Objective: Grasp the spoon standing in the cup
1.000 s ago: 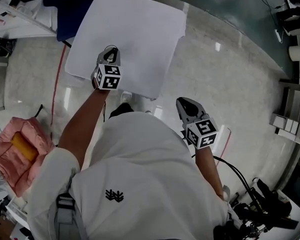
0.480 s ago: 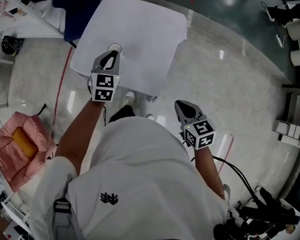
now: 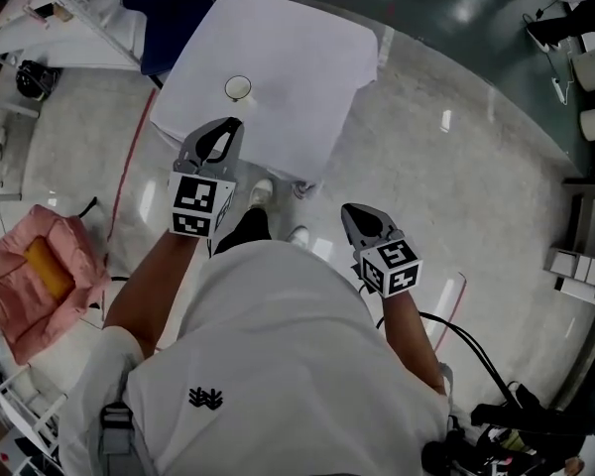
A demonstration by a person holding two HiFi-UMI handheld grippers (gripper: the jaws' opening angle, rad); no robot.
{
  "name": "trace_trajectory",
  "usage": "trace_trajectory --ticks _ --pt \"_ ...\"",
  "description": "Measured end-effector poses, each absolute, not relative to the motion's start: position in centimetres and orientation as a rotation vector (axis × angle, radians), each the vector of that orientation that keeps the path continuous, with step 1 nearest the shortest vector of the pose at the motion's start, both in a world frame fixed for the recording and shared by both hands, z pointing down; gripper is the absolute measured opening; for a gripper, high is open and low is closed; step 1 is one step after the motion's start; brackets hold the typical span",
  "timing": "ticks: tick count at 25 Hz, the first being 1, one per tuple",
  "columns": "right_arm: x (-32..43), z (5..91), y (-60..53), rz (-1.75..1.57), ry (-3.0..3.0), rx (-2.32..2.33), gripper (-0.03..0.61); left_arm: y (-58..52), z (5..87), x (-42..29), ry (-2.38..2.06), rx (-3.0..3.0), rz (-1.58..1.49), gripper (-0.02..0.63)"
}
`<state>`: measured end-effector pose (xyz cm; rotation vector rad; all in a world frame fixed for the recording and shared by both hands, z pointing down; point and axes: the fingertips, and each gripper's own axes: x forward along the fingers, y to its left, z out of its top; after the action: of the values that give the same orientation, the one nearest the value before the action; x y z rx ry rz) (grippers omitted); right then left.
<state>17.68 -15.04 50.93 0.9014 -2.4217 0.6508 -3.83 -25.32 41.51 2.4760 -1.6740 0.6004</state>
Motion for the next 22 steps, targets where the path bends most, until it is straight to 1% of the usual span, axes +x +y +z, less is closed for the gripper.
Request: trace_trajectory --ticks 6,11,22 --pt "16.8 51.0 -13.4 0.627 -2.433 0.856 0.009 -20.9 39.7 -2.8 -1.613 2.512 0.573 0.054" --pt "16.3 51.0 -12.3 0.588 -2.438 0.834 0.009 -18.1 39.8 -2.1 -1.579 2.522 0.549 0.054" --pt "15.9 50.1 -10.7 0.552 -2.459 0.832 0.009 -14.1 39.2 -0.9 -1.529 2.548 0.536 0.054"
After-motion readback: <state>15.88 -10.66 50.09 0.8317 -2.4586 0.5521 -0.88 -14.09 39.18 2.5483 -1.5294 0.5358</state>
